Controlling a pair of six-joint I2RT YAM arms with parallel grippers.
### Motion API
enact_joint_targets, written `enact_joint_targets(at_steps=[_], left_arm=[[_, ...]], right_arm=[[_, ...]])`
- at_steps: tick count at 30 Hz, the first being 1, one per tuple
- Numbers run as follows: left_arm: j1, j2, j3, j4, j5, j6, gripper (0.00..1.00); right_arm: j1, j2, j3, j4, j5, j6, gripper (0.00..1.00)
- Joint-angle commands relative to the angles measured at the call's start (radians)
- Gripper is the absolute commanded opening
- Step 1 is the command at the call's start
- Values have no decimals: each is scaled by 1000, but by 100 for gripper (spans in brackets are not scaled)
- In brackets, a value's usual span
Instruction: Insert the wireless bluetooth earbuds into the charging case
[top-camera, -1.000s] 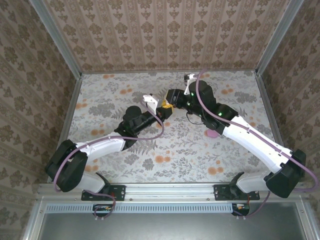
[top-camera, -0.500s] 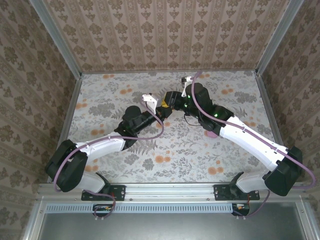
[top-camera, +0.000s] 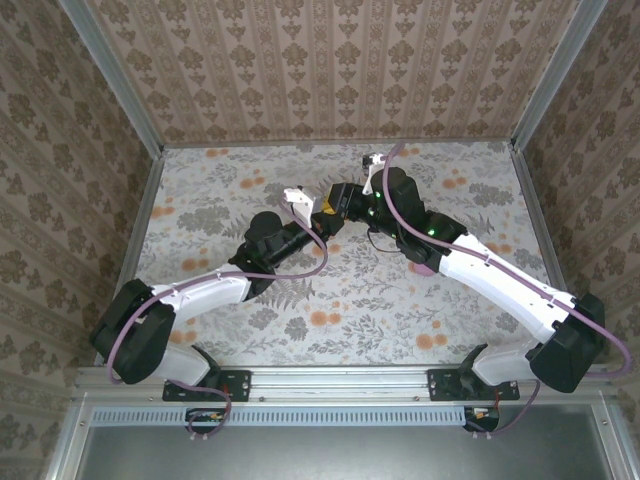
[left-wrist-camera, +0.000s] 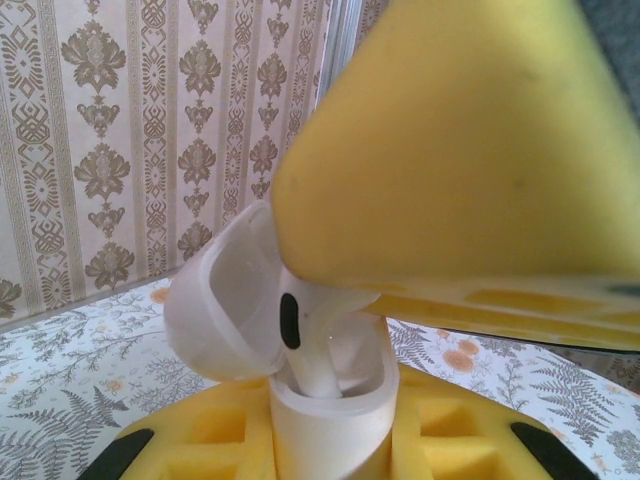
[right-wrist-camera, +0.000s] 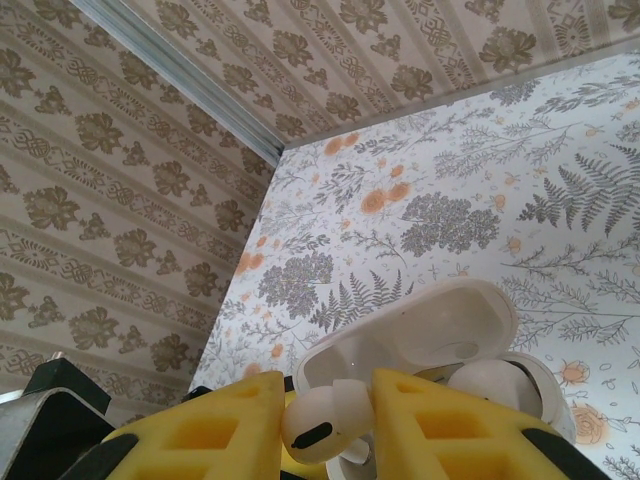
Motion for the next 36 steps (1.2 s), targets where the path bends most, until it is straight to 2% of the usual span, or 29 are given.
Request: enact_joint_targets(at_steps=[1,6,28,36], left_arm=[[0,-4,28,80,-11,-14,24],[-1,-5,26,85,-10,-12,24],[-1,-8,25,89,3,-6,23],[-1,-13,28,86,3,-6,23]], right_arm=[[9,-18,-4,-48,-3,10,29],[14,-30,-6,-74,37,-2,33],[14,-30,44,-123,57,-26,38],[15,-28,58,-153,74,-34,36]])
